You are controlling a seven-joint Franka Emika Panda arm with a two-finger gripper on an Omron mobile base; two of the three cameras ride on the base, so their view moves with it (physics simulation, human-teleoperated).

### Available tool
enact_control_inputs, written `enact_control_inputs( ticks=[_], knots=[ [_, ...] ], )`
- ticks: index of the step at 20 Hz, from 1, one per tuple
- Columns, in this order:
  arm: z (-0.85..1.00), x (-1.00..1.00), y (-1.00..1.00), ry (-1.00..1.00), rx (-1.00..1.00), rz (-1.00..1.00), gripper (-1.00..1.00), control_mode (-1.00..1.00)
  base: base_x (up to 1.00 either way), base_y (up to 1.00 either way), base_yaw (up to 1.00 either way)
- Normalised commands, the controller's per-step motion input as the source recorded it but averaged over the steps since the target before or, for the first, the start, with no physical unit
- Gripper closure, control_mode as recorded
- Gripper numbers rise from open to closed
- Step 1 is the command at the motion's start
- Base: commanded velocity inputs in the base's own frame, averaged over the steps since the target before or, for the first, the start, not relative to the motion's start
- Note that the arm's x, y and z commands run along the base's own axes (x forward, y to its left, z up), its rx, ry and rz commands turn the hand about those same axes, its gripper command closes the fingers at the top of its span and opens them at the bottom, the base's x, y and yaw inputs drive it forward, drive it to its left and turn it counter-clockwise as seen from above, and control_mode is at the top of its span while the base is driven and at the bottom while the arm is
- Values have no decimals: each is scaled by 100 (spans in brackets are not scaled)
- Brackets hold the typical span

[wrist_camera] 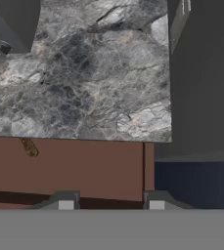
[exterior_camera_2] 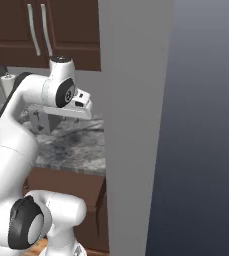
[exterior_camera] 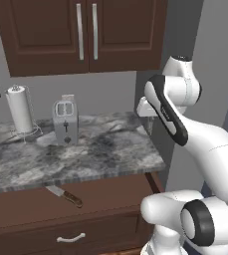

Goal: Pick up the knife from the drawer and place it on the cutting board. Then place the meat from the plate to the cutting board.

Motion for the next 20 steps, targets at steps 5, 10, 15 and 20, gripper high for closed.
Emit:
enact_control_inputs(
  ticks=[5, 10, 15, 20],
  knots=[
    [0, -3, 2, 0, 0, 0, -100, 100, -19, 24, 0],
    [0, 0, 0, 0, 0, 0, -100, 100, -35, 85, -2],
    [0, 0, 0, 0, 0, 0, -100, 100, -32, 100, -3],
    [0, 0, 0, 0, 0, 0, -100, 100, -35, 93, -5]
  ],
)
